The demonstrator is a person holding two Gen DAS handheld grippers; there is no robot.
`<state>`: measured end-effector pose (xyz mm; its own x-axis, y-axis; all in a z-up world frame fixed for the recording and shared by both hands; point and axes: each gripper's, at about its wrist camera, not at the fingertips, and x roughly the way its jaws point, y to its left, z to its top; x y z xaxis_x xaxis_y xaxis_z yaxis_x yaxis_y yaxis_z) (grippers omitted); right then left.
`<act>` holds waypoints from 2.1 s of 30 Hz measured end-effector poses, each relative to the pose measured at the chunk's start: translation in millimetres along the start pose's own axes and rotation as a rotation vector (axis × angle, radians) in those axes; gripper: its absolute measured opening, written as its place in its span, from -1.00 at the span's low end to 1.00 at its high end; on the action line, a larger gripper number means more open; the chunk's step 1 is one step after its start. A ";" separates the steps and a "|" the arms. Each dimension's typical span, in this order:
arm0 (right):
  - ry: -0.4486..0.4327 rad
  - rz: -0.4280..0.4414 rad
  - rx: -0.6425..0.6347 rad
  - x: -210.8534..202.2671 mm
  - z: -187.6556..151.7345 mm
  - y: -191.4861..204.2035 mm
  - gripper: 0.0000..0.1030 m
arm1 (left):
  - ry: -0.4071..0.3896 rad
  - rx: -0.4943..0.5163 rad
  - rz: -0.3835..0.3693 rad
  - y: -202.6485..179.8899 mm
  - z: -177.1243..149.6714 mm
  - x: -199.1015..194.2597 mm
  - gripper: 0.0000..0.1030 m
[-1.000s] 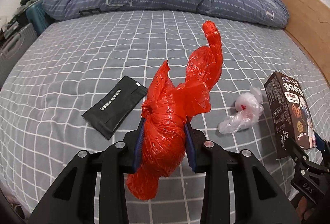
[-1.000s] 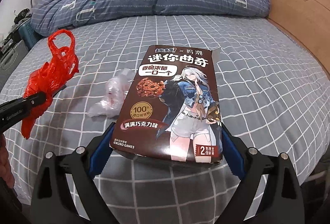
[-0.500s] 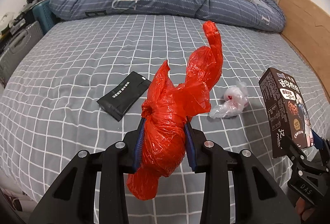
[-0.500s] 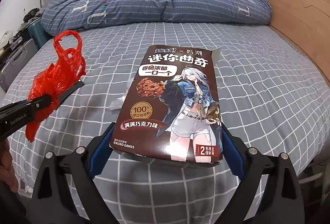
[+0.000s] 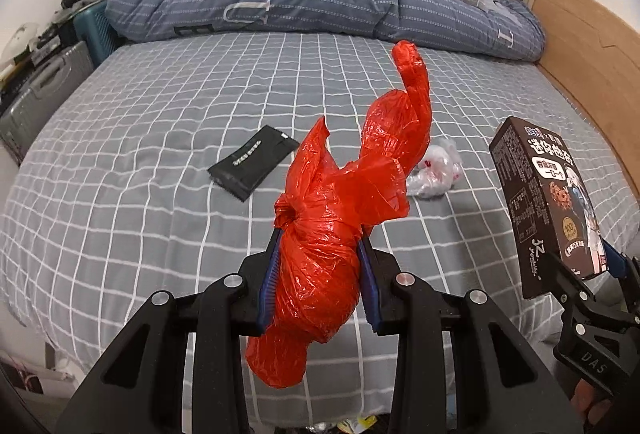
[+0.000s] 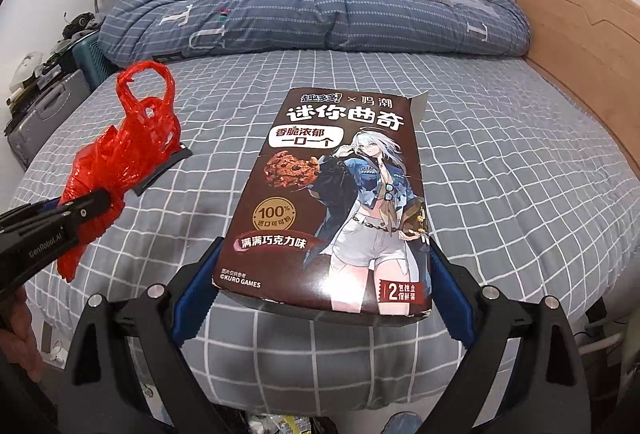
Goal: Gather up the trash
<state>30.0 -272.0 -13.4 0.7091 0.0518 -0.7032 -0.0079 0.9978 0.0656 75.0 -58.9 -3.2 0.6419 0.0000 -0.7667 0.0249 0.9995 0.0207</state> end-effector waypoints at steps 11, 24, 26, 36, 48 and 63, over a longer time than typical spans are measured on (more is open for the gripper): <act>-0.004 0.020 -0.032 -29.6 -25.6 9.5 0.73 | 0.007 -0.037 -0.026 8.3 -34.4 -31.2 -0.34; -0.010 0.047 -0.064 -61.9 -50.1 25.1 0.73 | 0.010 -0.053 -0.032 12.3 -70.9 -61.2 -0.34; -0.010 0.050 -0.068 -66.1 -54.2 26.8 0.73 | 0.010 -0.054 -0.031 12.3 -77.1 -65.0 -0.34; 0.013 0.072 -0.075 -82.6 -90.7 34.1 0.73 | 0.031 -0.069 -0.035 11.5 -118.7 -79.6 -0.34; 0.048 0.089 -0.093 -99.0 -138.0 38.5 0.73 | 0.067 -0.061 -0.037 5.4 -172.9 -91.8 -0.34; 0.162 0.106 -0.105 -104.1 -204.9 33.5 0.73 | 0.154 -0.079 -0.037 7.9 -238.3 -88.0 -0.34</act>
<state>-188.6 -235.6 -83.0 0.5782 0.1545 -0.8011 -0.1563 0.9847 0.0771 -163.9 -43.3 -88.5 0.5167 -0.0376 -0.8554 -0.0180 0.9983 -0.0548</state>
